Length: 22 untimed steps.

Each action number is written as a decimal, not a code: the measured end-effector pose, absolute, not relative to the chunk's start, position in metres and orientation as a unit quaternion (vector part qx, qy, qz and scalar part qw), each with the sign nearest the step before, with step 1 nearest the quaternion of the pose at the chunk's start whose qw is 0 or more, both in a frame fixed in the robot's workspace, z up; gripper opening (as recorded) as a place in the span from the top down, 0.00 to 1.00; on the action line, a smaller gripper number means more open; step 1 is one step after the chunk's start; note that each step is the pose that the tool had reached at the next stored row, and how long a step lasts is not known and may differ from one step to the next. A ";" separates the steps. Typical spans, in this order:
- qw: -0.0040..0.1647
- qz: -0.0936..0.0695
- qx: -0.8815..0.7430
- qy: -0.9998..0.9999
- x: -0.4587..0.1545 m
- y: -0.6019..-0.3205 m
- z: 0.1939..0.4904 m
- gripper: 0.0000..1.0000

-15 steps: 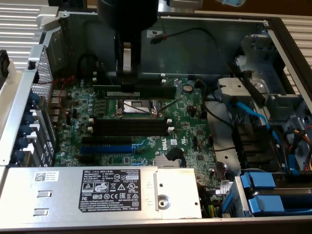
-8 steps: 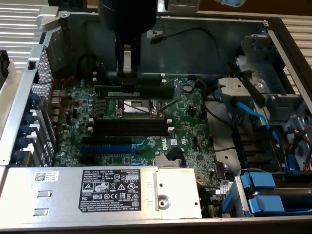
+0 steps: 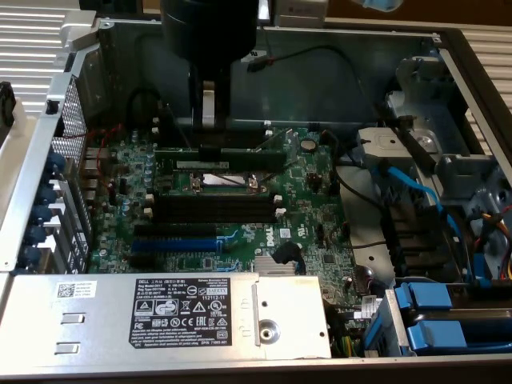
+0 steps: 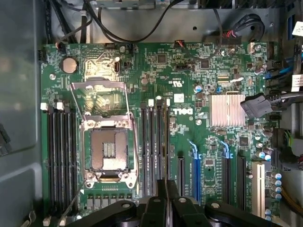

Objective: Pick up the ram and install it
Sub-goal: 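Insert the ram into the slot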

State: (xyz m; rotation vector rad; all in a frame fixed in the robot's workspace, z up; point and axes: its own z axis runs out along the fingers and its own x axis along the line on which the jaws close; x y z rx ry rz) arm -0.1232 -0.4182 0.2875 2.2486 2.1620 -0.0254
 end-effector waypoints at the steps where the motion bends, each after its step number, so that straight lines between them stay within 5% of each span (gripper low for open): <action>1: 0.011 -0.008 0.721 0.693 -0.123 -0.418 0.286 0.88; 22: 0.010 -0.009 0.714 0.700 -0.123 -0.430 0.265 0.88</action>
